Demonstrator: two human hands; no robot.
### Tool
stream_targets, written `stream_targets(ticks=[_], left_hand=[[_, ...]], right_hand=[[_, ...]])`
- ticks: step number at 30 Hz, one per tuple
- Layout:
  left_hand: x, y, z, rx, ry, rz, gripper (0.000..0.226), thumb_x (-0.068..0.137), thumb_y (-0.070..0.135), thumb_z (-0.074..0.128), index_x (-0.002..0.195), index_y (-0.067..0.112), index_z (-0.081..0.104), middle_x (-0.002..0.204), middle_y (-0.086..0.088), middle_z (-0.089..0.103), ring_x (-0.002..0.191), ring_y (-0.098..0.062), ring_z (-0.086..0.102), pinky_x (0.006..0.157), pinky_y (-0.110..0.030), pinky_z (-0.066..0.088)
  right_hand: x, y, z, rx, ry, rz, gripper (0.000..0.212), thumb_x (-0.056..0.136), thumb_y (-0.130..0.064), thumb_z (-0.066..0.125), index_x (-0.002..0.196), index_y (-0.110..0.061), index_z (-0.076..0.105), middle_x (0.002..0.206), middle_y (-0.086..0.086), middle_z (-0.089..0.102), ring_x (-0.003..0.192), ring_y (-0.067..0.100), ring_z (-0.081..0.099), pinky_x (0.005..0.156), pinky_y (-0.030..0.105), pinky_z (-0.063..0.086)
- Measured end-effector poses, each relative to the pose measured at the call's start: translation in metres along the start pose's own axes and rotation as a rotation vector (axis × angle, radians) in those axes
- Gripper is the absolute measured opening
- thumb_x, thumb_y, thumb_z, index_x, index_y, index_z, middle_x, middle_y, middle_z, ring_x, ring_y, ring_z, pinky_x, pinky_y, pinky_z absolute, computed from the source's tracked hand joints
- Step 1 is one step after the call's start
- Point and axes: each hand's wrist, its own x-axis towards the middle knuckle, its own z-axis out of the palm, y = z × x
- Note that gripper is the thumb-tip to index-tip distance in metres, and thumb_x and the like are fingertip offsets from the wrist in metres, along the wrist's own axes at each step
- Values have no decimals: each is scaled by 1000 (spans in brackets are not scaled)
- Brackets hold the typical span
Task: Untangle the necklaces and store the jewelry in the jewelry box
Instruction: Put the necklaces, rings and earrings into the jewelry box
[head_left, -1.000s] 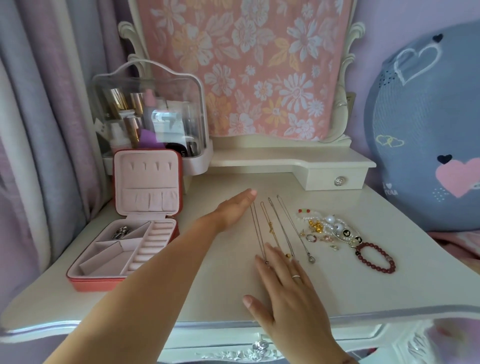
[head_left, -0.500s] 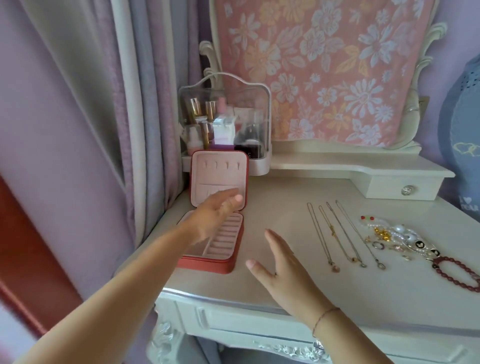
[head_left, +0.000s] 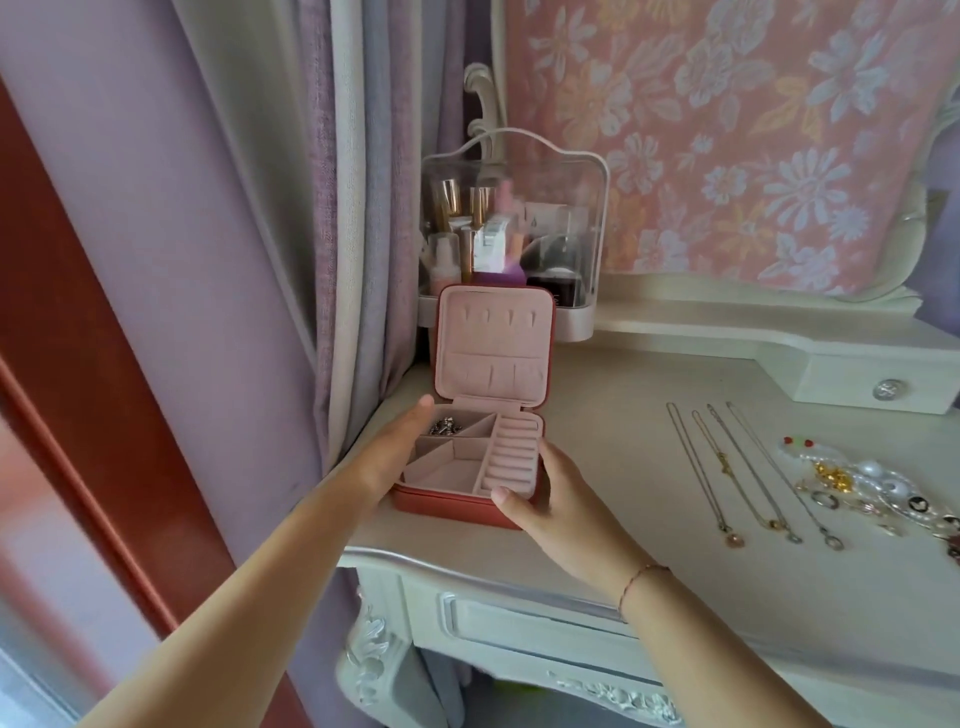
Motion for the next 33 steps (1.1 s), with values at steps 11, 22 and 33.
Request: stream_targets(ticks=[11,22,33], left_hand=[[-7,-1,80,-7,-100,124,54,92,70,37,127,36,59,122,5,68,117,-17,62,109,-44,40],[-10,-11,125,-1,-193,233,64,82,79,38,128,39,56,128,10,63,122,-13,57,110,-45,37],[21,10,112,-20,74,152,49,99,53,36,132,21,53,135,3,57,121,-10,53,111,-27,34]], right_hand=[[-28,9,-53,-21,110,74,38,92,-33,60,109,-51,32,110,-40,37,92,-38,36,75,-10,27],[-56,20,-83,-73,112,147,37,94,-38,56,107,-47,23,97,-44,24,79,-43,28,68,-11,26],[-36,33,-136,-186,217,172,46,93,-39,56,134,-17,52,131,-6,57,114,6,53,96,19,38]])
